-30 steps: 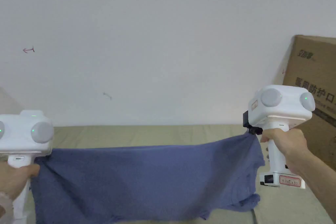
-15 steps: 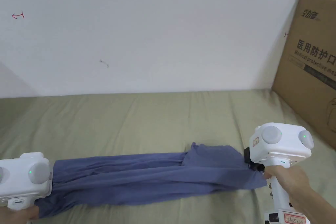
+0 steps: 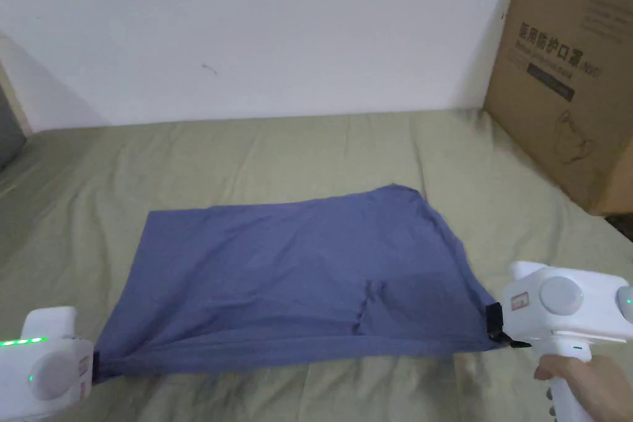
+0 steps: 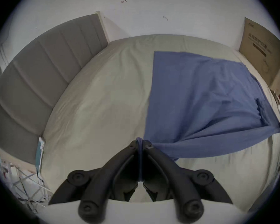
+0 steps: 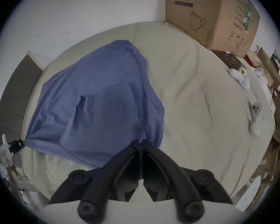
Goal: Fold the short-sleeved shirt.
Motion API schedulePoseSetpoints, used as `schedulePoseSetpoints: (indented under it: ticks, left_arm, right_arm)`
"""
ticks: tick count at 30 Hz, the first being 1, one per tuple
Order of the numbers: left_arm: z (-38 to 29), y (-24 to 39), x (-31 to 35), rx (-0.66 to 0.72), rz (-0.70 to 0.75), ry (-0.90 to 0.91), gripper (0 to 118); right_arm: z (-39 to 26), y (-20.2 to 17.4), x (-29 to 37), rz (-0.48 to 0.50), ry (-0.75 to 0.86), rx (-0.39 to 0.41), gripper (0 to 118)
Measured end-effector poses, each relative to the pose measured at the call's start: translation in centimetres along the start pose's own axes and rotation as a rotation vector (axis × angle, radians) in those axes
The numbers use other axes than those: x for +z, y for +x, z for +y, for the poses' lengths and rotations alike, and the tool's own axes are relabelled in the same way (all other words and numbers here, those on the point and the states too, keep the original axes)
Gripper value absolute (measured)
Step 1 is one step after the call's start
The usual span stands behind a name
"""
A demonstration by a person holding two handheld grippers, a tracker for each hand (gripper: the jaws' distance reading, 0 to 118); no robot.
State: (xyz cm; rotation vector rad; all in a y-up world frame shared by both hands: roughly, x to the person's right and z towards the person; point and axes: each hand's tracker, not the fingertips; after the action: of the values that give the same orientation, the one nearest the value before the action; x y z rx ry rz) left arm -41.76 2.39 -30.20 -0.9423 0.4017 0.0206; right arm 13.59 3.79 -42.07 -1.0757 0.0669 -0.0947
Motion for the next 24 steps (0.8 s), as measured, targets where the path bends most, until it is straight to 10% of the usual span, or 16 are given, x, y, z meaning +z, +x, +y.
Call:
schedulePoseSetpoints:
  ticks: [15,18,20,24]
  left_arm:
    - [-14.6,-1.2,9.1,-0.042,0.031,0.03,4]
    - [-14.8,-0.9,9.5,-0.061,0.042,0.042,37]
    - [-14.8,-1.0,10.0,-0.065,0.033,0.036,85]
    - [-15.0,-1.7,11.7,-0.011,-0.065,0.048,88]
  right_arm:
    - [-17.6,4.5,5.4,0.006,-0.001,-0.059,2]
    - [-17.2,4.1,5.6,0.01,0.014,-0.049,10]
    - [-16.9,3.9,5.9,-0.008,0.024,-0.014,44]
    - [-16.9,3.0,7.0,-0.074,0.067,0.091,60]
